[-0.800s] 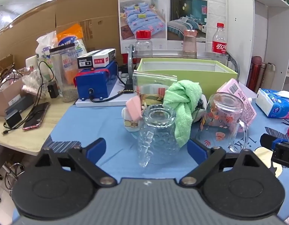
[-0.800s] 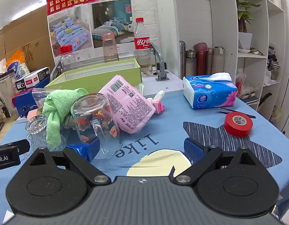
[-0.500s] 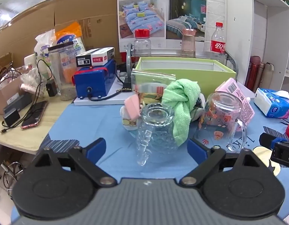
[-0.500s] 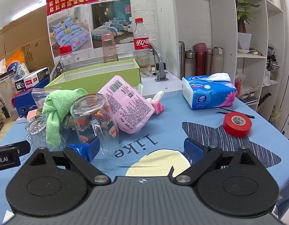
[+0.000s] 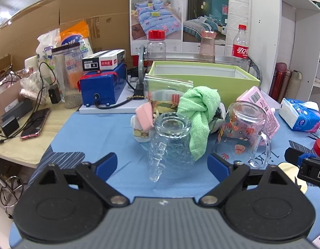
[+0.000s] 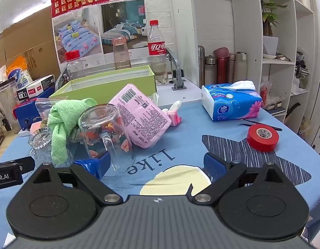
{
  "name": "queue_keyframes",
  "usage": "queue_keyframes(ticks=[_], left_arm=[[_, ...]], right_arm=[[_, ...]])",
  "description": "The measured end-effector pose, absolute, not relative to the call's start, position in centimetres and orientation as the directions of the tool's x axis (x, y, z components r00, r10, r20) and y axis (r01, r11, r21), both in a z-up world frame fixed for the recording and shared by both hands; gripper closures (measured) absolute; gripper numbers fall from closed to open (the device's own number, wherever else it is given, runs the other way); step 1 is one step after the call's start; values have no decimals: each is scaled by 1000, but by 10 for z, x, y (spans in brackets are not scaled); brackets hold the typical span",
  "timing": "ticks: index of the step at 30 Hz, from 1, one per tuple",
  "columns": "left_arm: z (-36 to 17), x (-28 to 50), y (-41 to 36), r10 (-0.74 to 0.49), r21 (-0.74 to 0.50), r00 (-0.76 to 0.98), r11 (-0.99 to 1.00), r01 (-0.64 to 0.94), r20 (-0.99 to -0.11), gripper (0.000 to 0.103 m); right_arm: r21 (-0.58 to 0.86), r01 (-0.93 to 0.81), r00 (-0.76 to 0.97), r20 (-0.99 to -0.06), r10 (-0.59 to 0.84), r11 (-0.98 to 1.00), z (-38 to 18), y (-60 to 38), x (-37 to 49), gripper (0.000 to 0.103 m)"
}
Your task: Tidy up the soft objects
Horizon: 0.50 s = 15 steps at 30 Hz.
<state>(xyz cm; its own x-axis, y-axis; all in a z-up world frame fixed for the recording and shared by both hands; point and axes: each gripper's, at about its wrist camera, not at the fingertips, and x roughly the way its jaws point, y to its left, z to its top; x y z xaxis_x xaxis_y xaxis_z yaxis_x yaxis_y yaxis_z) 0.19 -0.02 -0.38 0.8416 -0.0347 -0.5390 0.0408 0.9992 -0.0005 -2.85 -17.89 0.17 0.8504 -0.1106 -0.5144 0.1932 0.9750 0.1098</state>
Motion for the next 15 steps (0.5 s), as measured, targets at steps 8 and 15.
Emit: queue_keyframes(ticks=[8, 15], left_arm=[[-5, 3, 0, -39, -3, 838, 999, 44, -544, 10], [-5, 3, -1, -41, -4, 837, 999, 46, -545, 10]], right_arm=[[111, 193, 851, -514, -109, 975, 2, -179, -28, 19], [105, 193, 849, -517, -112, 976, 2, -177, -28, 19]])
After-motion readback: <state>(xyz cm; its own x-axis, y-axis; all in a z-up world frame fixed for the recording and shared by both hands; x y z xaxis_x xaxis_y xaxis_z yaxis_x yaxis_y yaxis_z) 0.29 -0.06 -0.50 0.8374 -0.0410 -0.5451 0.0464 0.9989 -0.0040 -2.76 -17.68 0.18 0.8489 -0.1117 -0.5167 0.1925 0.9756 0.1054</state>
